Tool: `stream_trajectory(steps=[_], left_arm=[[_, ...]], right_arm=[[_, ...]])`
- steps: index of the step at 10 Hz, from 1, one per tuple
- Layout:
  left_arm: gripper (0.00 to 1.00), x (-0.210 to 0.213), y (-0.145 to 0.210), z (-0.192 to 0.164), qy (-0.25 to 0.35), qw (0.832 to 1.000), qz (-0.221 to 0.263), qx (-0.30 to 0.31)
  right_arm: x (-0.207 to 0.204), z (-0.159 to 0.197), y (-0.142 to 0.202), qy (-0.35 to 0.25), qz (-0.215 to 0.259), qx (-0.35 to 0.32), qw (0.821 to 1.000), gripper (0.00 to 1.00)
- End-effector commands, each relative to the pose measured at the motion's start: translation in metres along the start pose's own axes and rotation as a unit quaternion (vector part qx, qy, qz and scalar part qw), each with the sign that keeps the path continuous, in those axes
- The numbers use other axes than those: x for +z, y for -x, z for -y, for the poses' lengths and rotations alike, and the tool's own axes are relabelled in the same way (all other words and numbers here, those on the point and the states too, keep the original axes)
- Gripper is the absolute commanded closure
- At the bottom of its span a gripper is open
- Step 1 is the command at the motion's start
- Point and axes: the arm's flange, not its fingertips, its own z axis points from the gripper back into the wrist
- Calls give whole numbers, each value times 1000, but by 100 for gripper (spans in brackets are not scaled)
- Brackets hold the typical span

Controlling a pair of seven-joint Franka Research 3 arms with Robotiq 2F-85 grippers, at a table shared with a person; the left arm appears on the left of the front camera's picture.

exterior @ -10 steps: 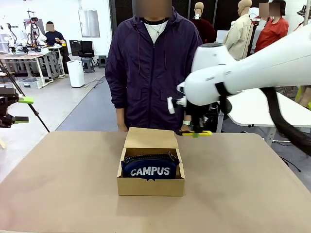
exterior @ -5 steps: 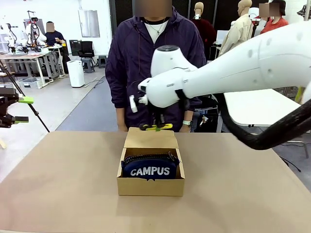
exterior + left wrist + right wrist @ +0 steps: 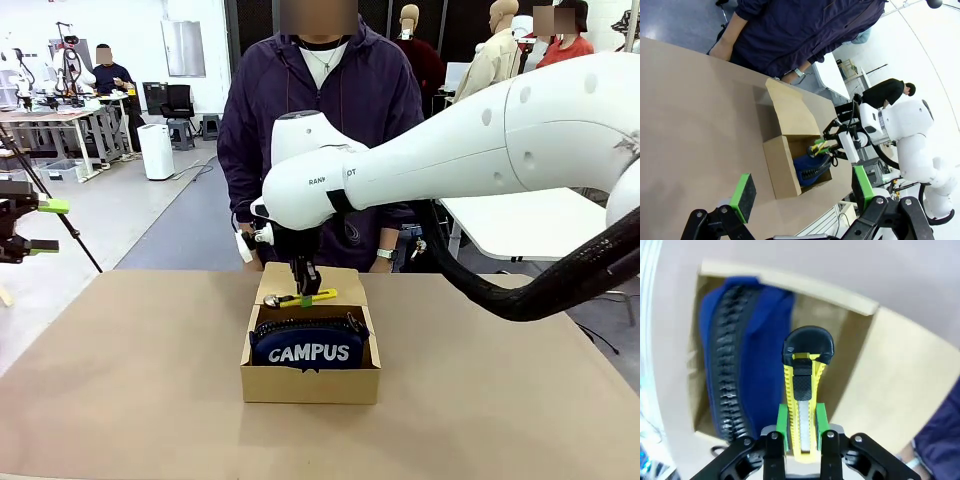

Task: Pack the items into the box.
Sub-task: Pick up the item indicated by the person and place it inside the Mailer Box.

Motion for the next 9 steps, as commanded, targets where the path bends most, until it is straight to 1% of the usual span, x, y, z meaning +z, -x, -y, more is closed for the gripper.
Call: stream_trajectory(steps=[1, 3, 5, 7, 8, 9], left_arm=[[0, 3, 0, 2, -2, 1000, -6, 2], [0, 3, 0, 2, -2, 1000, -6, 2], [0, 3, 0, 2, -2, 1000, -6, 2], [0, 3, 0, 2, -2, 1000, -6, 2], [0, 3, 0, 2, -2, 1000, -6, 2], [0, 3, 0, 2, -2, 1000, -6, 2]], right_arm=[[7, -10, 5, -22, -25, -1, 999, 100], [-1, -12, 9, -40, -20, -20, 999, 100], [-6, -11, 8, -49, -19, -12, 999, 100], [-7, -11, 9, -43, -15, 0, 999, 100], [-7, -11, 8, -44, -12, 4, 999, 74], [-6, -10, 9, -46, -10, 7, 999, 16]])
